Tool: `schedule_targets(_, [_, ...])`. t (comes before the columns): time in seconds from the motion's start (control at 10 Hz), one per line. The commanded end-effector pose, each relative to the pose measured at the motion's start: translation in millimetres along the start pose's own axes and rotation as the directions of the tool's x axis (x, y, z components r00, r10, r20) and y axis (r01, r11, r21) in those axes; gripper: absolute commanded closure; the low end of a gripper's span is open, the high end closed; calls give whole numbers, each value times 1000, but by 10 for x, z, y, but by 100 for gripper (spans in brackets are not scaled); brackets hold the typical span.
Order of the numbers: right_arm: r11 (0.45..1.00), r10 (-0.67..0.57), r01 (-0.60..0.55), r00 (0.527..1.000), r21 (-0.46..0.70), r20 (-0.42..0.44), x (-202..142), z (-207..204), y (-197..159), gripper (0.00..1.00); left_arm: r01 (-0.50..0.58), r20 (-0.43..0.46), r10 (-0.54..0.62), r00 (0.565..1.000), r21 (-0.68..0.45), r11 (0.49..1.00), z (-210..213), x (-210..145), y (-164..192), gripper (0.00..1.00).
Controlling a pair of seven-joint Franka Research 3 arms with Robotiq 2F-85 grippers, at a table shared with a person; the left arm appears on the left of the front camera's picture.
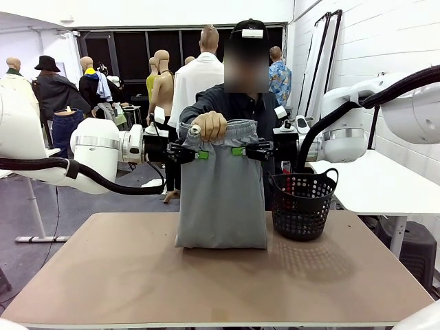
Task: Fold the training pants.
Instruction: Release the ends of the Training pants and then grab the overlapped ends.
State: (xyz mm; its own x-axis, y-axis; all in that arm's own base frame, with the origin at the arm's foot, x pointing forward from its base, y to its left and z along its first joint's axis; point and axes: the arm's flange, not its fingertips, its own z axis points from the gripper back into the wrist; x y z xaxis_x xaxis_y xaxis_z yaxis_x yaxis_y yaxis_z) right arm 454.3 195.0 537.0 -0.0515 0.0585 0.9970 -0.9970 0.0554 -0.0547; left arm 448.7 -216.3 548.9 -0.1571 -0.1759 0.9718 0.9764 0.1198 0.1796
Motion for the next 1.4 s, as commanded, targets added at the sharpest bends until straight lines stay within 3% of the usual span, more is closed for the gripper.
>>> schedule_targets(0.0, [1000,-10,10,1000,8,-4,1,-1,4,74,-17,-17,18,1000,7,1000,5,6,-1,79])
schedule_targets(0.3, [1000,-23,24,999,16,-36,-9,-17,9,14,-9,-35,9,999,11,1000,6,9,2,22])
schedule_targets(0.4, [999,-30,30,999,12,-40,-10,-15,6,0,-10,-37,10,999,11,1000,7,5,2,3])
schedule_targets(1.3, [999,-42,41,997,-14,-71,-12,-29,-18,0,-4,-56,6,998,39,999,47,-2,2,0])
